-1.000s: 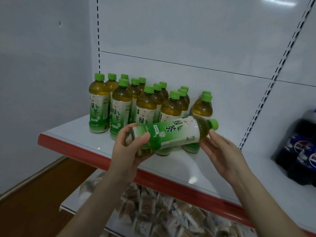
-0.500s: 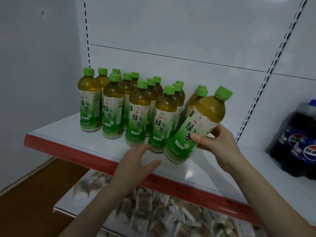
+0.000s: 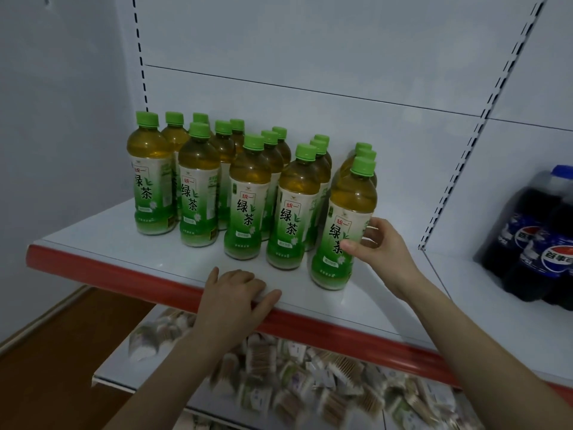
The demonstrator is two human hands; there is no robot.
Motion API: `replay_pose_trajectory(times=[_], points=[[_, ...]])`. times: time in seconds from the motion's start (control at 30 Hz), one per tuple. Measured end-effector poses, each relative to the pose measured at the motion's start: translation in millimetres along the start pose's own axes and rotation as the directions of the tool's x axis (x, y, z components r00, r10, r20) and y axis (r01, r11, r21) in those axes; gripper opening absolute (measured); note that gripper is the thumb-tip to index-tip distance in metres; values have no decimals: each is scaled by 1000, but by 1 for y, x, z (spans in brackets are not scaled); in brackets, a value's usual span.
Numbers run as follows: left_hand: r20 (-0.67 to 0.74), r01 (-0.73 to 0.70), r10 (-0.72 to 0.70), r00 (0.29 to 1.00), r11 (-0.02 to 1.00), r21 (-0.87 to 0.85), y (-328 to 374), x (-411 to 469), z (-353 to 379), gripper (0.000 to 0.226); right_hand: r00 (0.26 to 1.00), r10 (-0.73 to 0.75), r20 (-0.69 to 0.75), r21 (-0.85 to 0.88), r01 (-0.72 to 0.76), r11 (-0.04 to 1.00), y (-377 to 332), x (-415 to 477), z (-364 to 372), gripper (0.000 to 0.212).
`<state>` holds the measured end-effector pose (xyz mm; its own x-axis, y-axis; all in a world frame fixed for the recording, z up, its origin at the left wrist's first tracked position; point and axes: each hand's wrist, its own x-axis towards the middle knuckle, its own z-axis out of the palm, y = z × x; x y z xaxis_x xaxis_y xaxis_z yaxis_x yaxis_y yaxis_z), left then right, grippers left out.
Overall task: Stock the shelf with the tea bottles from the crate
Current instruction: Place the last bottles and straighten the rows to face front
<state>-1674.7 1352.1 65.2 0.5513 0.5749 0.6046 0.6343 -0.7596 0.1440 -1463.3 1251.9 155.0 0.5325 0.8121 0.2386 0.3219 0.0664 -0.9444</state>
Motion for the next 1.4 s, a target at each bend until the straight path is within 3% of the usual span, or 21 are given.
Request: replay_pose_trajectory(times=[0.17, 0.37, 0.6, 0.7, 0.83, 1.03, 1.27, 1.4], points=[[-14, -21, 21, 1000, 1000, -3, -1, 0, 1, 46, 992, -38, -123, -263, 4, 965, 17, -12, 12, 60], [-22, -31, 32, 999, 999, 17, -1, -1, 1, 46, 986, -58, -153, -247, 19, 969, 24, -11, 18, 44], [-3, -13, 13, 1000, 1000, -7, 0, -2, 0, 46, 989, -36, -146, -258, -3, 966, 24, -10, 18, 42], [9, -28, 28, 1000, 1000, -14, -2, -3, 1, 50, 986, -39, -161, -472, -42, 880, 20, -20, 19, 39], [-32, -79, 77, 996, 995, -67, -11, -5, -5, 70, 970, -208, -125, -716, 56, 696, 7, -43, 26, 36], [-9, 1, -2, 1000, 995, -104, -57, -12, -33, 49, 969, -242, 48, -508, 233, 829, -11, -41, 62, 25], [-104, 268, -291, 951, 945, -188, -146, -1, -68, 33, 958, -271, 96, -479, 284, 831, -30, -30, 159, 38], [-35, 336, -364, 931, 889, -310, -185, 21, -74, 57, 964, -258, 62, -469, 256, 845, -41, -17, 216, 48]])
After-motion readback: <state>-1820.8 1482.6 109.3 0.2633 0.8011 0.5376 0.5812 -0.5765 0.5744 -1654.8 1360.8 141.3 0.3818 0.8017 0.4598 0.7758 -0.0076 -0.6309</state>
